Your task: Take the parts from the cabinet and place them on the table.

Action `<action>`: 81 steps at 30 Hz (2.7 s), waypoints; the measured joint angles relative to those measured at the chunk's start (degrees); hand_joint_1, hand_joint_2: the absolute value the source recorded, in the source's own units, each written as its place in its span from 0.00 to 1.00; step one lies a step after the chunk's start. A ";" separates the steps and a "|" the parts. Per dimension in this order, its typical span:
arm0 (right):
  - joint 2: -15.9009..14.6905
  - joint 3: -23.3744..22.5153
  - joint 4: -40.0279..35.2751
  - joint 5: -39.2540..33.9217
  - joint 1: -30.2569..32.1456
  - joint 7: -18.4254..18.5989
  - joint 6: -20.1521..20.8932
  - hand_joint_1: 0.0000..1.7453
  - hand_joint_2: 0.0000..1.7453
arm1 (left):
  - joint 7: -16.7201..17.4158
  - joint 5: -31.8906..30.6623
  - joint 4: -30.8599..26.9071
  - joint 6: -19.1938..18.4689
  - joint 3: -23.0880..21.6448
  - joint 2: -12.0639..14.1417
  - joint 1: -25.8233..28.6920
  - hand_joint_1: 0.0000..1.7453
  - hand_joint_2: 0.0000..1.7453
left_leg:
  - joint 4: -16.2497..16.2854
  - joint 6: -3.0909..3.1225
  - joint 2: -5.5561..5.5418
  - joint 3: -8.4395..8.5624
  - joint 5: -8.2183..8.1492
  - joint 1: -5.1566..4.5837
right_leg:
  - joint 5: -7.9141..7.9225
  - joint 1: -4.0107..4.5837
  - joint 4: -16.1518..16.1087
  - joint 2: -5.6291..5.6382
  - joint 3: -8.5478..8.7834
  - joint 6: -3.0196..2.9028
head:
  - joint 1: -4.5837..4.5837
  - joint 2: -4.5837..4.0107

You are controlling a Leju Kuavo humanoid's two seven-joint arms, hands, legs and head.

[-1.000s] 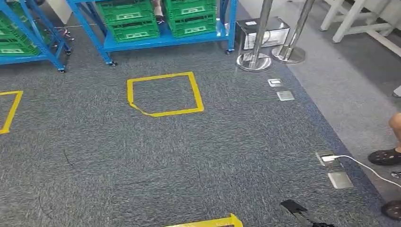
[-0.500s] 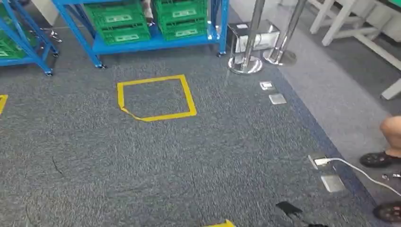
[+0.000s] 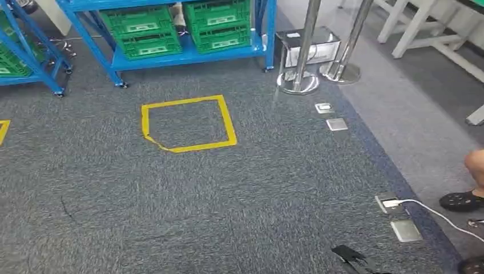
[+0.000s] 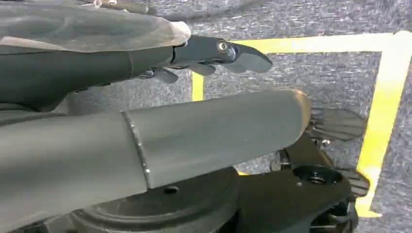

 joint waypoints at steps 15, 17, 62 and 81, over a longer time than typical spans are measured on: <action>0.02 0.50 -0.02 -0.09 -0.11 0.13 0.07 0.00 0.00 | 0.00 -0.15 0.00 -0.15 -0.02 0.09 0.11 0.00 0.00 | -3.23 2.57 -0.02 -3.35 5.61 -0.72 | -3.55 0.78 -0.68 -0.26 3.84 1.07 | -0.20 -0.02; 0.00 0.50 -0.02 -0.09 -0.13 0.13 -0.09 0.00 0.00 | 0.00 -0.15 0.00 -0.15 -0.02 0.09 0.12 0.00 0.00 | -3.56 3.22 0.01 -2.63 5.28 -0.73 | -7.21 0.78 6.83 -0.23 0.41 1.11 | 0.20 -0.02; -0.02 0.61 0.42 -1.42 0.30 -0.94 -1.14 0.00 0.00 | -0.02 -0.13 -0.02 -0.37 -0.07 -0.09 0.03 0.00 0.00 | 3.68 0.81 -0.65 -2.70 -1.26 -1.06 | -0.31 0.27 -2.53 -0.18 2.47 -1.07 | 0.17 0.00; -0.02 1.01 0.37 -0.83 -0.25 -0.39 -1.11 0.00 0.00 | -0.13 0.26 -0.02 -0.11 -0.04 0.13 0.13 0.00 0.00 | -2.74 3.35 -0.62 -2.03 3.56 -0.41 | -10.77 0.26 16.72 -0.19 -5.37 1.60 | 1.07 0.00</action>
